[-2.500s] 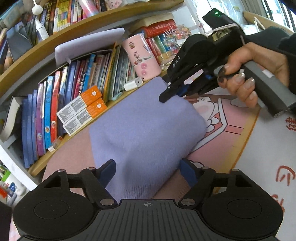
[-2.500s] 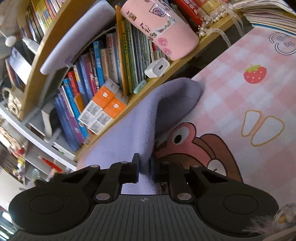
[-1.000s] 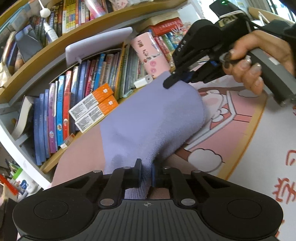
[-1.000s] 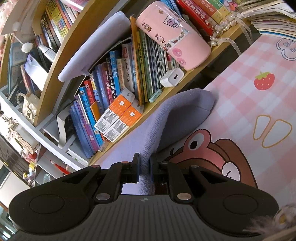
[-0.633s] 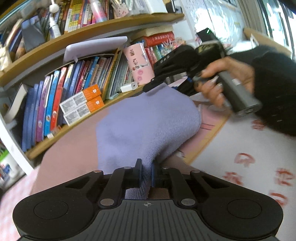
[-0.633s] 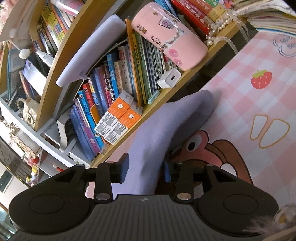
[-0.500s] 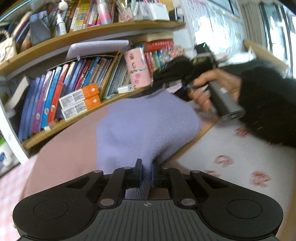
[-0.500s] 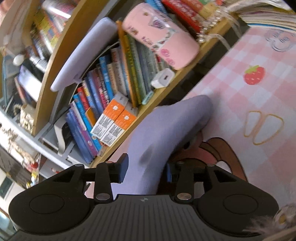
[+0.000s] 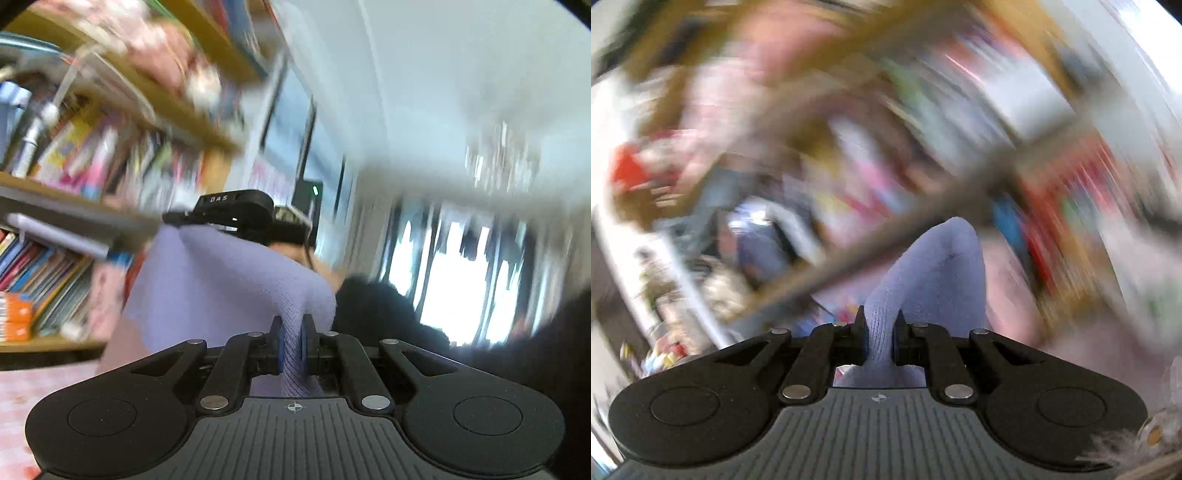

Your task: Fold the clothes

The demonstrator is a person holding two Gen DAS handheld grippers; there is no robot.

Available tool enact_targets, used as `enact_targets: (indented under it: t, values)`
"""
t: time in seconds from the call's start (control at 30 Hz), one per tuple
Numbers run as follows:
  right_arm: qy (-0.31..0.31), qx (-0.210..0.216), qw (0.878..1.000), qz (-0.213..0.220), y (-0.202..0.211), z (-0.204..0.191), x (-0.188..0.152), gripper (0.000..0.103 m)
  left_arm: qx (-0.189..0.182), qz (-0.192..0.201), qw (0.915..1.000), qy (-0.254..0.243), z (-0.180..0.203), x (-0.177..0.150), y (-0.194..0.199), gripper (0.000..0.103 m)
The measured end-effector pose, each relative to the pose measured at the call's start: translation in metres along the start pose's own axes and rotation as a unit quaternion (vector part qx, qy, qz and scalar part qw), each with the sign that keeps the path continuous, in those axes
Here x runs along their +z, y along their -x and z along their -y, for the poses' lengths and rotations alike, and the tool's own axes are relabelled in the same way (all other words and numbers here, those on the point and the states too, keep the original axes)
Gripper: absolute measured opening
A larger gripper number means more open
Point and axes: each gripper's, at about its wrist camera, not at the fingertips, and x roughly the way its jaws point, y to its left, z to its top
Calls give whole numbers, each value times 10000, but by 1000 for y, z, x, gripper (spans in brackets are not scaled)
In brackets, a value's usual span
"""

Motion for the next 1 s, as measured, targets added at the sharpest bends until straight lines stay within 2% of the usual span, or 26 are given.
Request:
enact_targets:
  t: [0.1,0.17,0.23,0.3,0.33,0.37,0.4,0.43,0.47,0.57,0.63,0.7,0.73,0.77,0.9,1.0]
  values:
    - [747,328,9963,-261,-28,-54,4,11,-70,548,9968,569,-9,3,26,8]
    - [1081,396,9901,-801,-63,-76,-21,11,345,275,9957,818,-20,-17,40,8]
    - [1212,363,9794,-1576,-107,-84,-71,11,947,-137,9905,987,-30,-40,54,10]
    - [1275,253,9631,-2355,-148,-85,-135,11,1659,-617,9775,1143,-39,-65,72,15]
    - [1300,177,9563,-2612,-160,-86,-163,11,2075,-841,9679,1145,-43,-73,83,21]
    - [1317,105,9502,-2822,-170,-86,-188,11,2487,-1063,9559,1144,-48,-81,94,31]
    - [1333,34,9436,-3030,-180,-86,-214,11,2801,-1111,9472,1097,-51,-84,106,39]
    - [1262,106,9407,-3148,-187,-87,-232,11,3077,-1078,9397,1033,-52,-85,123,57]
    - [1160,221,9401,-3197,-191,-90,-244,13,3231,-1036,9355,985,-54,-84,134,68]
    - [1444,210,9330,-3291,-202,-106,-270,13,3484,-813,9295,895,-57,-80,160,69]
    - [1652,275,9271,-3354,-209,-114,-284,18,3603,-676,9264,861,-56,-78,171,69]
    - [1648,382,9278,-3326,-211,-117,-293,36,3651,-591,9249,877,-64,-72,166,69]
    - [1607,445,9288,-3310,-209,-117,-293,38,3675,-565,9240,893,-67,-68,161,69]
    - [1555,514,9299,-3294,-204,-117,-289,38,3683,-545,9238,889,-67,-65,156,69]
    - [1410,742,9400,-3016,-167,-113,-256,41,3468,-489,9335,771,-59,-59,150,69]
    - [1452,560,9488,-2750,-118,-87,-225,44,3336,-548,9389,645,-53,-62,143,69]
